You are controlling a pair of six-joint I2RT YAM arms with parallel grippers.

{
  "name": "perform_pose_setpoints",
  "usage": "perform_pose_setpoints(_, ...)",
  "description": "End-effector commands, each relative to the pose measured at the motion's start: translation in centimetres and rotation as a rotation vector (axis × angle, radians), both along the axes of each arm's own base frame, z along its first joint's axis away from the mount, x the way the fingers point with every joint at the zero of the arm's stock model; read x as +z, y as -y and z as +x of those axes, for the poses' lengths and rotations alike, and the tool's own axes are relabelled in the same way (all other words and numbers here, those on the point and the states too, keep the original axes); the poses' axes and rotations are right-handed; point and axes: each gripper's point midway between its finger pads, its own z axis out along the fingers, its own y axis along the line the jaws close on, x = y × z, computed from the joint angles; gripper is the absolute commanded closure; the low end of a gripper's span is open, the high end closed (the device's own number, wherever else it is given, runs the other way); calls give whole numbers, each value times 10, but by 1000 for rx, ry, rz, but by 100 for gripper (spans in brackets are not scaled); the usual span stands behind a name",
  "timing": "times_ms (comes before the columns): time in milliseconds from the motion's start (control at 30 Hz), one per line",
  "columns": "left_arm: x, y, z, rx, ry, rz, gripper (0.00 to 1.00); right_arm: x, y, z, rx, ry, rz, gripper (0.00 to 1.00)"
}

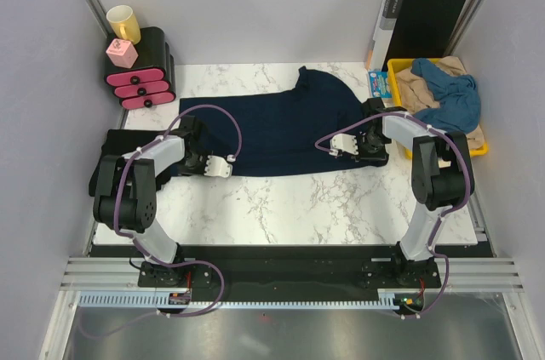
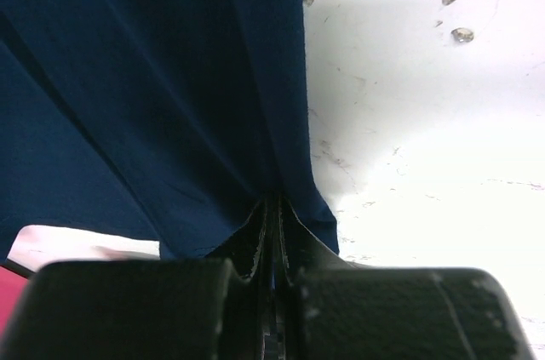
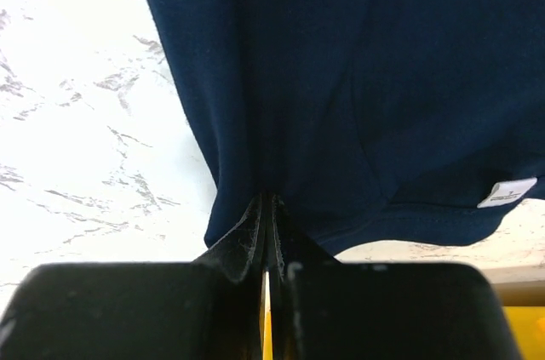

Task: Fold and stack the t-shirts
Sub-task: Fold the flattened tshirt in 1/3 of the way

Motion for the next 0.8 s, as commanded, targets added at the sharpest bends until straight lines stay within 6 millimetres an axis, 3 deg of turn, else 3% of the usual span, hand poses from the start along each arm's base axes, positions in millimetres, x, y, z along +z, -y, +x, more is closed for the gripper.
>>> perform_pose_setpoints(0,-7,-3,-21,-20,-61,16,98,-14,33,-30,-6,-88,-116,97)
perform_pose_setpoints(133,12,12,-31,-55,-35,-35,98,-14,31,-39,1,-95,-115,97)
perform_pose_setpoints(267,16,28,-42,-68,-42,-71,98,-14,21,-48,8,-100,-99,96)
perform_pose_setpoints(600,-3,42,-84,-58,-130,-76,98,-7,7,-78,49,-114,-99,96)
perform_pose_setpoints(700,-4,41,-91,-60,-131,-73,98,-4,12,-78,39,-99,-121,93)
perform_pose_setpoints(767,4,43,-85,-47,-104,-85,98,1,12,-73,23,-82,-125,82)
